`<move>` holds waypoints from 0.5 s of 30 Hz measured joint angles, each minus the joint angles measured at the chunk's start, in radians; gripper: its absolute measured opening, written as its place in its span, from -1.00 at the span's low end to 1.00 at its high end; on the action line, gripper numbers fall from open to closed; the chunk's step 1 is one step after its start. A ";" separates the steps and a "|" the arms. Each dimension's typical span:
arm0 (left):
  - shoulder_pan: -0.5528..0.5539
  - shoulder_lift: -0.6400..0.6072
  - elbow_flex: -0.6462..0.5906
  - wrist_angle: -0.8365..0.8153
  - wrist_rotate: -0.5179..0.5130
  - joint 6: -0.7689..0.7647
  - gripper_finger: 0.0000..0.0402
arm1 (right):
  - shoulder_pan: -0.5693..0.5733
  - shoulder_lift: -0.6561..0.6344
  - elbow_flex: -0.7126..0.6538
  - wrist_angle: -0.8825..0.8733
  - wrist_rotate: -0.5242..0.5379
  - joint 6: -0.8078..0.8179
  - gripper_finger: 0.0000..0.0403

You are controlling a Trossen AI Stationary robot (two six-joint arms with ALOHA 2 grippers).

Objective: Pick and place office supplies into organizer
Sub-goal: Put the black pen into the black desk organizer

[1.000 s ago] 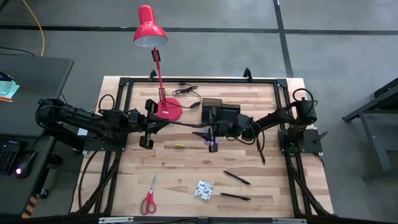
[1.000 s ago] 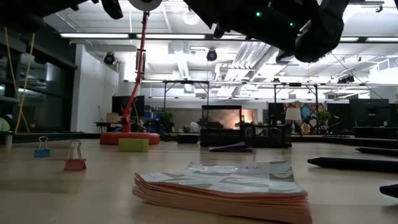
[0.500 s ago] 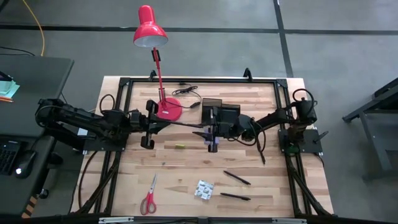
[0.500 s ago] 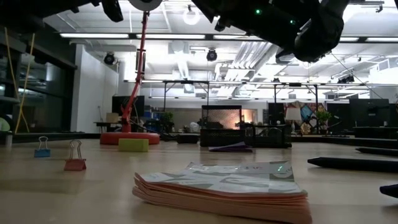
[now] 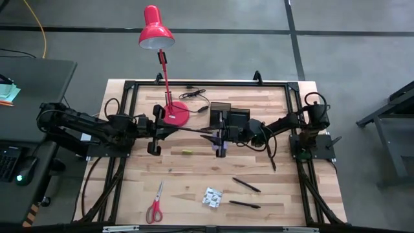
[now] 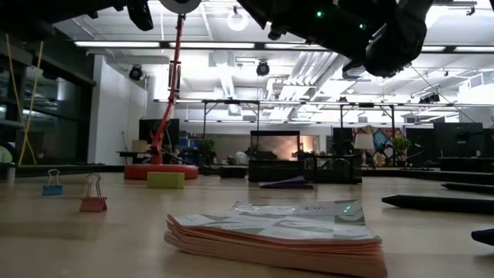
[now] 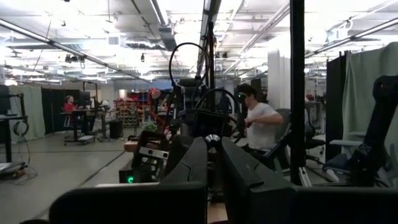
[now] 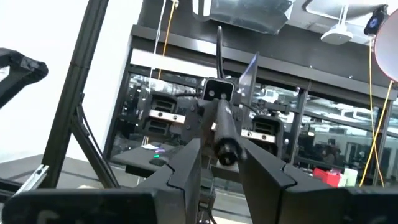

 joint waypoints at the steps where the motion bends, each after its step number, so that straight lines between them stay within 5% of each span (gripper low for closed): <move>1: 0.000 0.000 0.000 0.000 0.000 0.000 -1.00 | 0.000 0.000 0.000 0.000 0.000 0.007 -0.51; 15: 0.000 0.000 0.000 -0.012 -0.005 -0.007 -1.00 | 0.000 -0.001 0.000 0.009 -0.039 0.012 -0.51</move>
